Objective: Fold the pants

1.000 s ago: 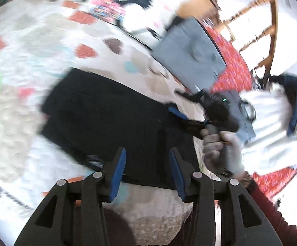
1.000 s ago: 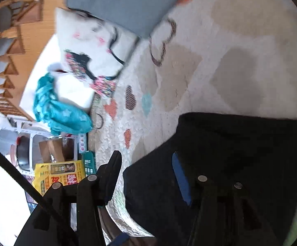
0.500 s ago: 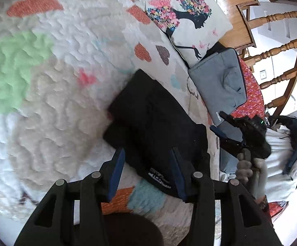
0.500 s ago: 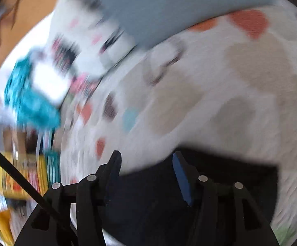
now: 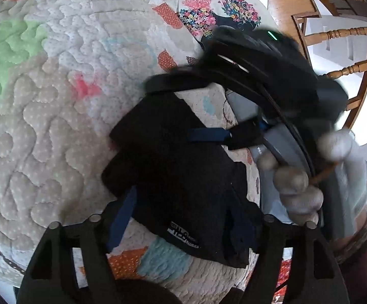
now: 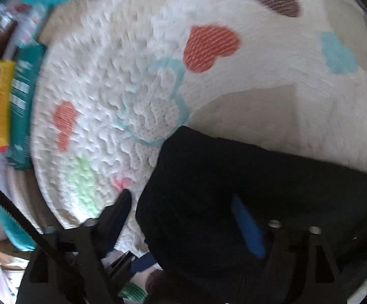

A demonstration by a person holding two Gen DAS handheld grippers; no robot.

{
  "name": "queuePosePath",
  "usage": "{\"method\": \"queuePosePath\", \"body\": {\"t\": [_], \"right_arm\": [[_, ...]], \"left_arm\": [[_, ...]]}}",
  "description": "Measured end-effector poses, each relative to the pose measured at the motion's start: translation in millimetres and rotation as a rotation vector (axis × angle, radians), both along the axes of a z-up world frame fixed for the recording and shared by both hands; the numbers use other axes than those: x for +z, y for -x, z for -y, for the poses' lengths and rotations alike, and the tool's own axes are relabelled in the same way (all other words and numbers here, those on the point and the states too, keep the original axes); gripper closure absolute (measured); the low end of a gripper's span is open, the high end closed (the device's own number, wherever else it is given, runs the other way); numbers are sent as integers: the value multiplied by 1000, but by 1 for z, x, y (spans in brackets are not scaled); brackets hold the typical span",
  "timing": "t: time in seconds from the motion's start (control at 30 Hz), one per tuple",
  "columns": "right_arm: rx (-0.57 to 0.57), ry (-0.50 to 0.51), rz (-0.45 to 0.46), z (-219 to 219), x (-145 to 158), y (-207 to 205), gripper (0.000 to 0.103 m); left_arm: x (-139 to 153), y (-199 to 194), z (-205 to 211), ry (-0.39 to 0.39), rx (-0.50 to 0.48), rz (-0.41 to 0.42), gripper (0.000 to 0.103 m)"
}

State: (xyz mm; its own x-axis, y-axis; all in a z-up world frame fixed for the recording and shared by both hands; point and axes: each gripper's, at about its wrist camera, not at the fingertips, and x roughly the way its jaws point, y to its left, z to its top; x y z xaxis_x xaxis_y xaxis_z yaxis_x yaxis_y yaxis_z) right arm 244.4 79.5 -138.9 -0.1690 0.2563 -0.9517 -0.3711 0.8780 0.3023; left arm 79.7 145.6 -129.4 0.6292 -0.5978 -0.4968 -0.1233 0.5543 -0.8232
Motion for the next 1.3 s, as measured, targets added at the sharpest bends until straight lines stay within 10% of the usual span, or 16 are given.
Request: {"method": "queuePosePath", "body": {"t": [0.17,0.23,0.3,0.63,1.07,1.3], "right_arm": [[231,345,27,-52,-26,16,7],[267,413,62,-62,-32,23,7],[286,435,104,-68,-31,30,7],[257,315,255,-8,15,65,68],[-45,-21,331,189,93,82,79],[-301,-193,298,327,74,82,79]], "left_arm": [[1,-2,9,-13,16,9,24],[0,-3,13,33,-22,32,42],[0,-5,20,58,-65,12,92],[26,5,44,54,-112,38,92],[93,14,143,12,-326,139,92],[125,29,156,-10,-417,216,89]]}}
